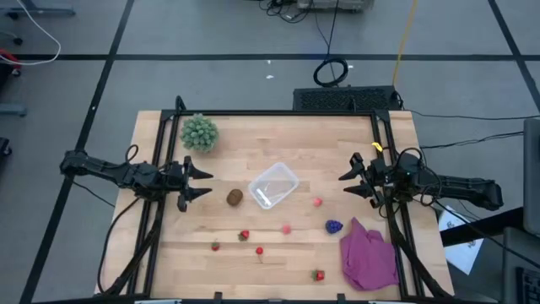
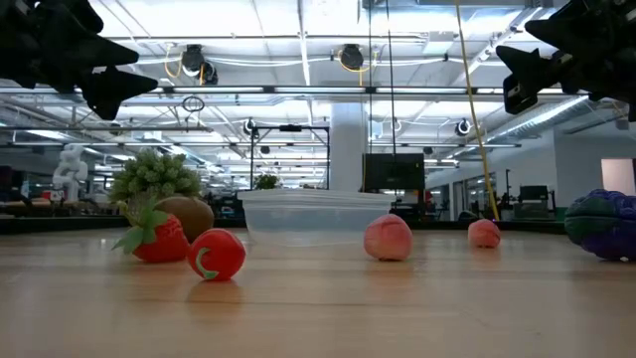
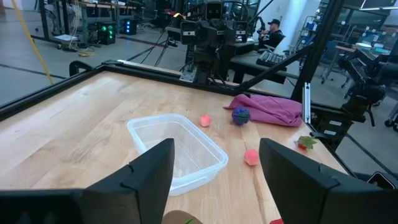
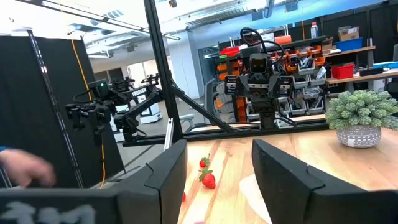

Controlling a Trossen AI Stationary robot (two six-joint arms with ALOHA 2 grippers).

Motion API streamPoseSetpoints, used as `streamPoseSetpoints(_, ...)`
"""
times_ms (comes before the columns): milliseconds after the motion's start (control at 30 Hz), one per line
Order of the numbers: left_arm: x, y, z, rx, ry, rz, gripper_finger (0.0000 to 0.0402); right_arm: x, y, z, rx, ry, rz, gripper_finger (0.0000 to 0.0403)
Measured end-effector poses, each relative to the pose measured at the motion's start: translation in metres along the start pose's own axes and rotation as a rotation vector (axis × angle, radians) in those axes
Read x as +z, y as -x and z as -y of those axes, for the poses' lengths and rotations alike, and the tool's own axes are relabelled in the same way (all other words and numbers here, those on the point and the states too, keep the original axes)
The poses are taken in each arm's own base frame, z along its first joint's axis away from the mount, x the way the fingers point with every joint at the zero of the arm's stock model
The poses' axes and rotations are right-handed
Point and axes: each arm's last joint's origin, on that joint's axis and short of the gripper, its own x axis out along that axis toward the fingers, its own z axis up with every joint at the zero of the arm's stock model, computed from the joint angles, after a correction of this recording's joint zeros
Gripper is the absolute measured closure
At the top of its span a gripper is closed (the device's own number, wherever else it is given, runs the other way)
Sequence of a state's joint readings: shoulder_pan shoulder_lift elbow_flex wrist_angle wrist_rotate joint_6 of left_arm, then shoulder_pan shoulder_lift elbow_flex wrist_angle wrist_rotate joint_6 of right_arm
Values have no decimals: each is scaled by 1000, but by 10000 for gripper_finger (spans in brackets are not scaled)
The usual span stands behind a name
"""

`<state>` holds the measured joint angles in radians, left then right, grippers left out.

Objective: Pick and placing Produce into tupperware

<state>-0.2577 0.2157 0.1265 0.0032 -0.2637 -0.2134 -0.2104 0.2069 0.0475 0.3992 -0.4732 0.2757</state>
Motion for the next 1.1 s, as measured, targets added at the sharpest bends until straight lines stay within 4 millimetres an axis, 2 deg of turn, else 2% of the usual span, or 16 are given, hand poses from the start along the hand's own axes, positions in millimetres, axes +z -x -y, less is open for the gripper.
streamPoseSetpoints(367, 0, 0, 0, 0, 0, 0, 163, 0, 0, 0, -3, 6, 1, 229)
streamPoseSetpoints(667, 0, 0, 0, 9, -72, 4, 163, 2, 0, 0, 0, -49, 18, 229)
streamPoseSetpoints(1100, 10, 1, 0, 52, -38, 112, 163, 12, 1, -4, 32, -26, 111, 229)
